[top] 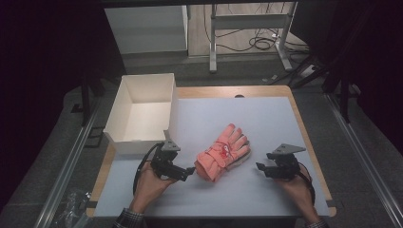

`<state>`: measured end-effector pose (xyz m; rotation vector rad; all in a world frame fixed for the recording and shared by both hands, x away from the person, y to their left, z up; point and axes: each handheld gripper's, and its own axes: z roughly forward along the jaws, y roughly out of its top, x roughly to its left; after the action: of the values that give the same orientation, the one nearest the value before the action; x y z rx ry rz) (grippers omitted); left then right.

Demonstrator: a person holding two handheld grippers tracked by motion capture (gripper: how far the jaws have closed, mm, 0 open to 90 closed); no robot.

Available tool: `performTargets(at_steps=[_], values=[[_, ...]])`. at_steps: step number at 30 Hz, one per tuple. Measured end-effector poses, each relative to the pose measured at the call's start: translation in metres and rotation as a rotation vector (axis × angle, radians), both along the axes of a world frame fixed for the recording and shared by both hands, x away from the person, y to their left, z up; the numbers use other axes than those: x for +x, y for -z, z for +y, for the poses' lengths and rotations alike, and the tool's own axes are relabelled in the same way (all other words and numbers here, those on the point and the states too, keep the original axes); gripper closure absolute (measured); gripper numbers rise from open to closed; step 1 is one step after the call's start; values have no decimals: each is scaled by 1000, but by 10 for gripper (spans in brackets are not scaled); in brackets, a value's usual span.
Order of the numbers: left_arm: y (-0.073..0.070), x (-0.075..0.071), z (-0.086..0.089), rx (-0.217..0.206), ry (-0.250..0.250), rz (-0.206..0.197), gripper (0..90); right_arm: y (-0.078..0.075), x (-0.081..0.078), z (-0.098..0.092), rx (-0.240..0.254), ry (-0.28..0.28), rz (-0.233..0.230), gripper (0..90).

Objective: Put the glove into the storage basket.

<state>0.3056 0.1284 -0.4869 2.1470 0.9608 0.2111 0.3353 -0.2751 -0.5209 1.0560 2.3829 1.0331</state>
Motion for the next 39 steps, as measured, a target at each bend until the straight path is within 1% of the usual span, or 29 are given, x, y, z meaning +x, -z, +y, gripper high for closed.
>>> performTargets(at_steps=[1, 5, 6, 7, 8, 9, 10, 13, 14, 16, 17, 18, 19, 20, 21, 23, 24, 25, 26, 27, 28, 31, 33, 35, 36, 37, 38, 39], values=[[-10, 1, -7, 1, 23, -3, 0, 2, 4, -7, -9, 36, -9, 304], [-23, 6, -24, 4, 60, -10, 0, 6, 9, -18, -16, 93, -24, 231], [-24, 8, -29, 5, 64, -11, 0, 6, 11, -20, -24, 102, -18, 215], [-24, 8, -29, 5, 64, -11, 0, 6, 12, -21, -26, 106, -14, 202], [-25, 10, -34, 12, 75, -10, 0, 6, 12, -22, -29, 109, -17, 191], [-27, 14, -47, 15, 92, -7, 0, 6, 13, -22, -39, 113, -26, 181], [-27, 17, -54, 21, 96, -4, 0, 7, 13, -22, -52, 116, -22, 170], [-27, 22, -75, 66, 116, -8, 0, 7, 14, -22, -45, 119, -12, 162], [-26, 24, -81, 85, 118, -10, 0, 7, 14, -22, -45, 120, -13, 161], [-23, 28, -92, 111, 117, -10, 0, 8, 14, -22, -44, 121, -11, 160], [-20, 30, -96, 119, 118, -6, 0, 8, 14, -22, -43, 120, -11, 160], [-20, 30, -96, 119, 118, -6, 0, 8, 14, -22, -43, 120, -11, 160], [-18, 31, -99, 124, 120, -1, 0, 8, 14, -23, -41, 119, -11, 159], [-12, 33, -104, 131, 127, 11, 0, 8, 14, -23, -41, 119, -11, 159], [-9, 34, -107, 140, 125, 14, 0, 8, 14, -23, -41, 119, -10, 159], [-2, 35, -111, 172, 121, 16, 0, 8, 14, -23, -40, 118, -11, 159], [-2, 35, -111, 172, 121, 16, 0, 8, 14, -23, -40, 118, -11, 159], [5, 37, -115, 188, 127, 34, 0, 8, 14, -23, -40, 118, -11, 159], [9, 37, -117, 196, 131, 42, 0, 8, 14, -23, -39, 118, -11, 159], [9, 37, -117, 196, 131, 42, 0, 8, 14, -23, -39, 118, -11, 159], [15, 38, -120, 222, 127, 48, 0, 8, 14, -23, -39, 119, -11, 159], [24, 40, -123, 242, 125, 67, 0, 8, 14, -23, -39, 118, -12, 159], [30, 40, -124, 274, 127, 71, 0, 8, 14, -23, -39, 119, -12, 159], [33, 40, -125, 287, 133, 79, 5, 8, 14, -23, -39, 118, -12, 159], [34, 40, -126, 301, 135, 83, 16, 8, 14, -23, -39, 118, -12, 159], [35, 39, -127, 308, 136, 95, 34, 8, 14, -23, -39, 119, -12, 159], [35, 39, -127, 299, 137, 105, 52, 8, 14, -23, -40, 118, -13, 159], [35, 39, -127, 299, 137, 105, 70, 8, 14, -23, -40, 118, -13, 159]])
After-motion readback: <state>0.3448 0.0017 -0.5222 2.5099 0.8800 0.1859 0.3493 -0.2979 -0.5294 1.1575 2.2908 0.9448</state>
